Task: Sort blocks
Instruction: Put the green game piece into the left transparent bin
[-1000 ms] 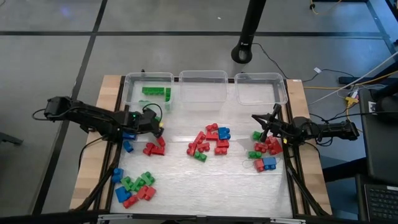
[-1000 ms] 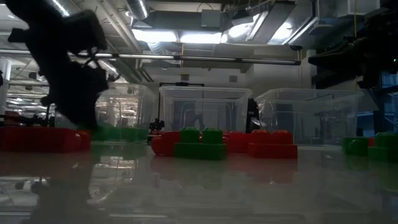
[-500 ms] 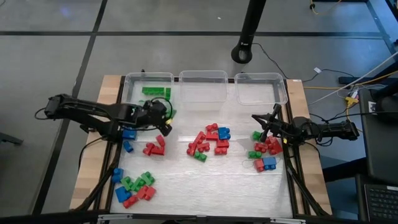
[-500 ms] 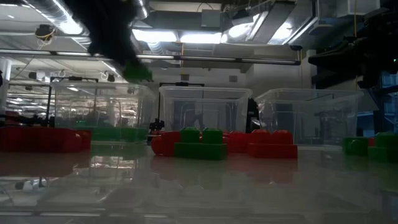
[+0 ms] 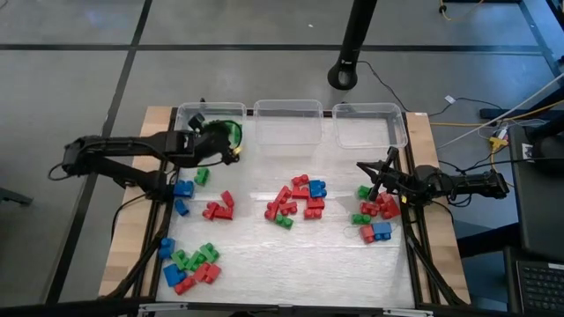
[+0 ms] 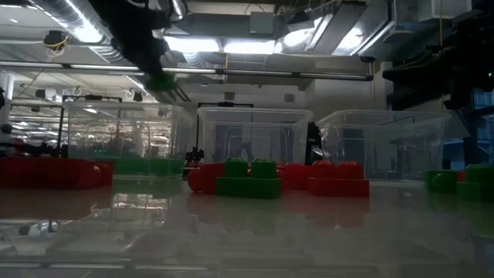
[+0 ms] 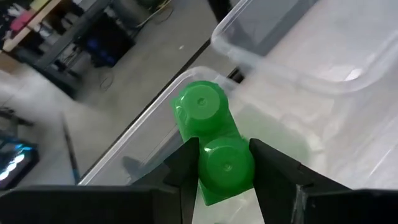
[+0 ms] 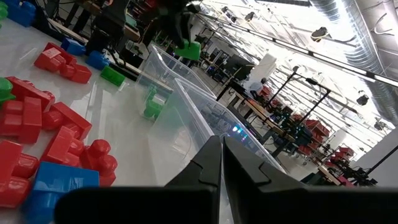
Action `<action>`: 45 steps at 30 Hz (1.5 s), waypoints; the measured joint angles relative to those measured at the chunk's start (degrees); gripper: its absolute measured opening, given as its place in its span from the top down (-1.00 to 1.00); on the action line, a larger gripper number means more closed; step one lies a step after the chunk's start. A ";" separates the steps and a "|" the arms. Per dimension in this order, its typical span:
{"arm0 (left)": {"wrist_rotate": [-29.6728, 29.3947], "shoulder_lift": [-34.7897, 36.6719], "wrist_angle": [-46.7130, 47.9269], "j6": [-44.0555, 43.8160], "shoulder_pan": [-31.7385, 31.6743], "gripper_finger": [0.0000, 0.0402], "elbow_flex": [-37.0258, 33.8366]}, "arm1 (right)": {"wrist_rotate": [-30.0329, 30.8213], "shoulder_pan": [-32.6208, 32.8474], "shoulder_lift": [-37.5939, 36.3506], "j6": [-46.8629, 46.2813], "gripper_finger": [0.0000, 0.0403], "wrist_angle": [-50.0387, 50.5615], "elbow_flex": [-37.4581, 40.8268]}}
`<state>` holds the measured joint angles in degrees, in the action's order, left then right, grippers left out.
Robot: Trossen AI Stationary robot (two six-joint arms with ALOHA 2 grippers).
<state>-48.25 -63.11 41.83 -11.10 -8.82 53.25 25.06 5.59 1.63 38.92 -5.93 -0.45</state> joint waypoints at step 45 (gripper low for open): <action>20.94 -4.10 26.73 -47.52 18.70 -0.04 -8.12 | -0.02 -0.01 0.02 0.38 0.91 0.05 -0.02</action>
<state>-27.31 -67.21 68.55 -58.62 9.88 45.13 25.04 5.59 1.65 39.30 -5.88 -0.47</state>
